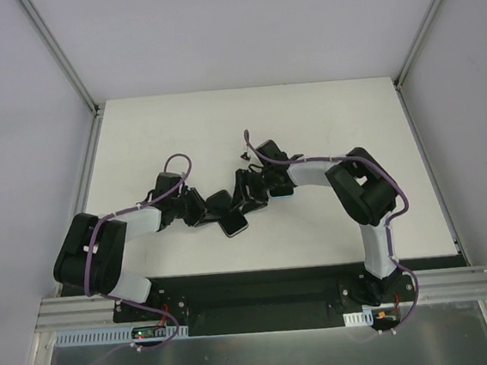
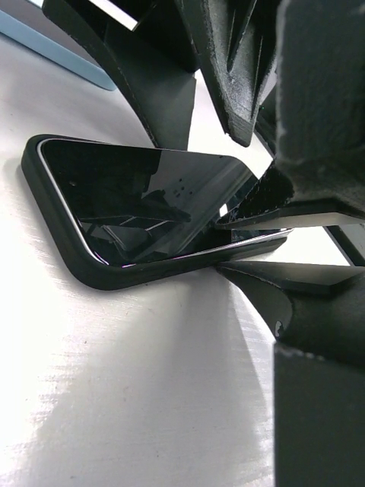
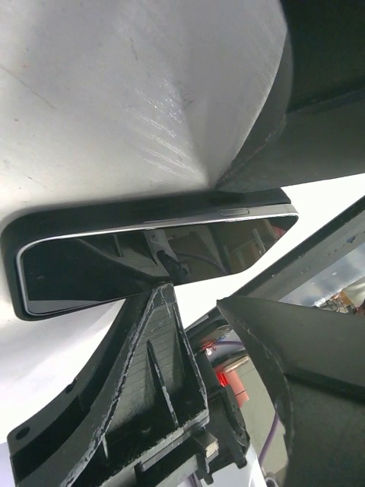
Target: Put the phone into the phone case
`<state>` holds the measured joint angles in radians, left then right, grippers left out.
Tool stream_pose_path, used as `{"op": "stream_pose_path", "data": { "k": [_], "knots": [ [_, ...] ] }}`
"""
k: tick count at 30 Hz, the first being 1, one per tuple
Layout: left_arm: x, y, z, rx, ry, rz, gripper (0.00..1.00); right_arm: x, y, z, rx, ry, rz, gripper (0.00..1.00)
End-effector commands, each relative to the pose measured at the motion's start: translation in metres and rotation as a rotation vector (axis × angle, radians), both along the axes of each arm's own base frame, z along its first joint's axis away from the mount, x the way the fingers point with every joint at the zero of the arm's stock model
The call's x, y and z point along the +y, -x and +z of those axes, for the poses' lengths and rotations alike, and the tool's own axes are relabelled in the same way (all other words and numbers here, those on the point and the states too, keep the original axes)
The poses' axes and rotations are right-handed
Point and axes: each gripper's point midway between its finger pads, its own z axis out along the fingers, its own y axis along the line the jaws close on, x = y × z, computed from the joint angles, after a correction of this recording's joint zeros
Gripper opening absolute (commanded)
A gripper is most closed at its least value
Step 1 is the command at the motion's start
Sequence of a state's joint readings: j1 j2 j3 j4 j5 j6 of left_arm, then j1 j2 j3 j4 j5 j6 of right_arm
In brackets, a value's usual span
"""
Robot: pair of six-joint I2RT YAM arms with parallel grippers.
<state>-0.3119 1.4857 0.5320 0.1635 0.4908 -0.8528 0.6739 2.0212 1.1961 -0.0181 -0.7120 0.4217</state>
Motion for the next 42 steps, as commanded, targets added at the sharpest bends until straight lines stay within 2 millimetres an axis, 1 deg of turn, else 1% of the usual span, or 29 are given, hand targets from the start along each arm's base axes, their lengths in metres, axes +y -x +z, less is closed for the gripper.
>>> {"op": "stream_pose_path", "data": {
  "k": [1, 7, 12, 17, 19, 20, 21, 22, 23, 26, 28, 29, 32, 34, 35, 36, 37, 38, 39, 40, 42],
  "knots": [
    [-0.019, 0.012, -0.003, 0.020, 0.097, -0.048, 0.08, 0.035, 0.003, 0.044, -0.061, -0.216, 0.084, 0.58],
    [-0.029, 0.013, 0.005, 0.025, 0.182, -0.064, 0.07, 0.037, 0.005, 0.051, -0.022, -0.282, 0.081, 0.58],
    [-0.029, 0.014, 0.008, 0.011, 0.196, -0.068, 0.07, 0.039, 0.004, 0.057, -0.017, -0.316, 0.077, 0.57],
    [-0.026, 0.014, 0.006, 0.009, 0.186, -0.061, 0.07, 0.031, -0.002, 0.049, -0.003, -0.292, 0.036, 0.56],
    [-0.025, 0.015, 0.005, 0.013, 0.181, -0.059, 0.08, 0.026, -0.003, 0.043, 0.002, -0.278, 0.024, 0.52],
    [-0.024, 0.014, 0.005, 0.011, 0.178, -0.056, 0.08, 0.022, -0.006, 0.042, 0.004, -0.275, 0.013, 0.50],
    [-0.024, 0.014, 0.006, 0.007, 0.177, -0.058, 0.08, 0.020, -0.006, 0.041, 0.005, -0.275, 0.012, 0.45],
    [-0.023, 0.015, 0.005, 0.013, 0.173, -0.057, 0.08, 0.017, -0.006, 0.037, 0.008, -0.266, 0.006, 0.42],
    [-0.023, 0.013, 0.006, 0.009, 0.170, -0.056, 0.08, 0.013, -0.009, 0.038, 0.004, -0.265, -0.004, 0.40],
    [-0.021, 0.013, 0.004, 0.007, 0.150, -0.056, 0.08, 0.007, -0.012, 0.033, 0.008, -0.253, -0.015, 0.29],
    [-0.021, 0.012, 0.004, 0.009, 0.149, -0.056, 0.09, 0.006, -0.012, 0.032, 0.009, -0.252, -0.014, 0.23],
    [-0.021, 0.013, 0.004, 0.013, 0.149, -0.057, 0.10, 0.006, -0.012, 0.032, 0.009, -0.250, -0.013, 0.17],
    [-0.021, 0.012, 0.005, 0.008, 0.150, -0.056, 0.14, 0.006, -0.013, 0.031, 0.007, -0.244, -0.011, 0.05],
    [-0.021, 0.012, 0.008, 0.001, 0.153, -0.057, 0.19, 0.003, -0.013, 0.027, 0.014, -0.223, -0.010, 0.01],
    [-0.021, 0.012, 0.008, 0.004, 0.150, -0.058, 0.23, 0.002, -0.013, 0.027, 0.015, -0.216, -0.011, 0.01],
    [-0.019, 0.011, 0.008, 0.004, 0.144, -0.055, 0.29, 0.002, -0.015, 0.028, 0.013, -0.216, -0.013, 0.01],
    [-0.018, 0.009, 0.012, -0.007, 0.145, -0.055, 0.32, 0.001, -0.016, 0.028, 0.016, -0.218, -0.015, 0.01],
    [-0.015, 0.012, 0.012, -0.007, 0.134, -0.060, 0.35, 0.001, -0.015, 0.032, 0.016, -0.227, -0.009, 0.01],
    [-0.011, 0.008, 0.014, -0.019, 0.132, -0.050, 0.39, 0.000, -0.015, 0.034, 0.014, -0.234, -0.005, 0.01],
    [-0.008, 0.009, 0.018, -0.040, 0.131, -0.048, 0.50, -0.002, -0.017, 0.041, 0.005, -0.248, -0.003, 0.01],
    [-0.005, 0.008, 0.024, -0.080, 0.133, -0.048, 0.57, -0.003, -0.015, 0.051, -0.004, -0.275, 0.020, 0.01]
  ]
}}
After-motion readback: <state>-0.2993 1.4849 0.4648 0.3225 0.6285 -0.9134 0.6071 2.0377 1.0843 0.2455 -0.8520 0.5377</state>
